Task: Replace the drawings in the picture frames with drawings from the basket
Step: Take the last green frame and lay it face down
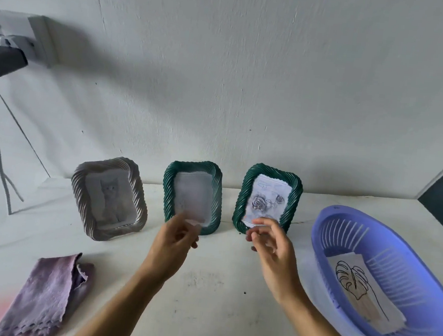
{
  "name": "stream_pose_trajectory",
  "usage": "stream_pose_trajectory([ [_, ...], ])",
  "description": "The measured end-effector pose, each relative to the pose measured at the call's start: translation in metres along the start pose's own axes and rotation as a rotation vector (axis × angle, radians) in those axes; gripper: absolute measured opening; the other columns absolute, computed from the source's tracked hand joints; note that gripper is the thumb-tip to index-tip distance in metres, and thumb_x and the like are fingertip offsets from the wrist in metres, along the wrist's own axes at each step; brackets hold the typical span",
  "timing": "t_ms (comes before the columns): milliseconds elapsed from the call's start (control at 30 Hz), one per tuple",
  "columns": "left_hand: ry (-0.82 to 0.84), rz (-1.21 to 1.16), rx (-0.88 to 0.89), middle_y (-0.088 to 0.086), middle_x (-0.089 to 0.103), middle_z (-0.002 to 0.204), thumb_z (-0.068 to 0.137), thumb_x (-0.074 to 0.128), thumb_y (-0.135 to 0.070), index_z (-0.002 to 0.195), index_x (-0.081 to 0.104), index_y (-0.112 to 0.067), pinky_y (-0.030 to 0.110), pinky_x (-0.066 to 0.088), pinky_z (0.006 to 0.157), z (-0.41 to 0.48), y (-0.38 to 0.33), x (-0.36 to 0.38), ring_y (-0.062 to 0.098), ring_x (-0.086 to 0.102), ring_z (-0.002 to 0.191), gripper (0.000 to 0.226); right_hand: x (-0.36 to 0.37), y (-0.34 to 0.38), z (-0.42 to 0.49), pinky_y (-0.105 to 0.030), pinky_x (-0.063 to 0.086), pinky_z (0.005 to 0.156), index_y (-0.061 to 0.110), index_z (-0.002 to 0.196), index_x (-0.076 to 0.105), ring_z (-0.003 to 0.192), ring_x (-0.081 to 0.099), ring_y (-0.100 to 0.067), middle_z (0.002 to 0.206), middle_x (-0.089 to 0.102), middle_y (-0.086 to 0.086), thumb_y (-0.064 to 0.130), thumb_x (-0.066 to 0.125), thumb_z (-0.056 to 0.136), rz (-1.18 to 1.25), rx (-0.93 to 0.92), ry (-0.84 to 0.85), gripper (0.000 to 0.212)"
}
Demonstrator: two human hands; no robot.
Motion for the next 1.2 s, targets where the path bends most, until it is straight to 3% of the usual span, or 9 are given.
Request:
stream_pose_trajectory([
  [133,0.03,-0.076,0.059,0.004,0.069,0.087,0.099,0.057,-0.006,0.109,0.064,-0.021,0.032,0.053,0.078,0.025,-0.025,0.045,0.019,0.067,0.083,0.02,-0.032,0.014,0.01,-0.019,0.048,0.078,0.029,0.103,0.061,0.095,0.065,-0.013,0.098,0.068,0.008,0.021,0.061,0.093,-0.029,-0.057,-0.204,0.013],
  [300,0.055,-0.093,0.094,-0.002,0.059,0.129,0.103,0.05,-0.01,0.138,0.049,-0.023,0.028,0.046,0.102,0.062,-0.043,0.1,0.014,0.056,0.122,0.037,-0.056,0.016,0.042,-0.001,0.037,0.081,0.014,0.134,0.05,0.123,0.053,-0.015,0.132,0.056,-0.007,0.009,0.057,0.098,-0.081,0.031,-0.34,0.037],
  [467,0.03,-0.046,-0.023,-0.002,0.049,0.135,0.103,0.046,-0.013,0.152,0.034,-0.019,0.035,0.04,0.106,0.088,-0.035,0.122,0.019,0.049,0.127,0.051,-0.059,0.008,0.07,-0.023,0.035,0.1,0.016,0.145,0.038,0.136,0.044,-0.02,0.148,0.045,-0.007,0.022,0.05,0.102,-0.153,0.175,-0.316,0.044],
  [567,0.036,-0.019,-0.088,0.02,0.055,0.135,0.098,0.046,-0.023,0.149,0.034,-0.03,0.055,0.046,0.1,0.097,-0.021,0.124,0.042,0.054,0.12,0.052,-0.059,0.005,0.079,-0.036,0.043,0.099,0.018,0.145,0.035,0.126,0.051,-0.026,0.144,0.049,-0.008,0.024,0.047,0.103,-0.181,0.248,-0.289,0.044],
  [667,0.052,-0.034,-0.1,0.02,0.061,0.126,0.099,0.045,-0.016,0.144,0.038,-0.029,0.045,0.047,0.083,0.101,-0.011,0.126,0.035,0.057,0.095,0.048,-0.06,-0.001,0.083,-0.032,0.042,0.068,0.023,0.14,0.035,0.084,0.057,-0.015,0.113,0.059,-0.002,0.022,0.044,0.104,-0.165,0.309,-0.249,0.037],
  [733,0.052,-0.047,-0.095,0.011,0.062,0.123,0.101,0.043,-0.009,0.143,0.04,-0.029,0.038,0.045,0.077,0.102,-0.011,0.125,0.027,0.058,0.092,0.046,-0.06,-0.005,0.085,-0.026,0.039,0.058,0.023,0.135,0.038,0.074,0.052,-0.007,0.098,0.057,0.003,0.017,0.043,0.103,-0.138,0.324,-0.261,0.032],
  [933,0.054,0.033,-0.143,0.006,0.063,0.123,0.104,0.046,-0.014,0.145,0.045,-0.024,0.05,0.054,0.092,0.099,-0.003,0.12,0.026,0.065,0.1,0.043,-0.058,-0.016,0.087,-0.021,0.041,0.066,0.008,0.118,0.057,0.089,0.055,-0.019,0.106,0.063,-0.007,0.002,0.041,0.099,-0.003,0.319,-0.38,0.026],
  [1033,0.076,0.002,-0.109,0.008,0.064,0.117,0.104,0.048,-0.013,0.145,0.044,-0.027,0.055,0.057,0.086,0.086,-0.012,0.111,0.031,0.068,0.099,0.044,-0.062,-0.011,0.084,-0.02,0.043,0.068,0.01,0.115,0.06,0.087,0.057,-0.015,0.102,0.066,-0.003,0.003,0.044,0.099,0.056,0.262,-0.391,0.024],
  [1200,0.103,-0.186,-0.038,0.017,0.062,0.106,0.103,0.05,-0.007,0.138,0.049,-0.037,0.035,0.059,0.071,0.052,-0.041,0.08,0.016,0.068,0.084,0.046,-0.061,0.008,0.065,-0.03,0.05,0.085,0.027,0.115,0.063,0.096,0.066,-0.011,0.104,0.071,0.004,0.013,0.052,0.101,0.138,0.2,-0.23,0.023],
])
Point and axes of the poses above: each hand's wrist, its own z-axis towards the middle knuckle, its own x-axis out of the palm, y = z × x, the point moved 5 cm from there along z, towards the middle knuckle
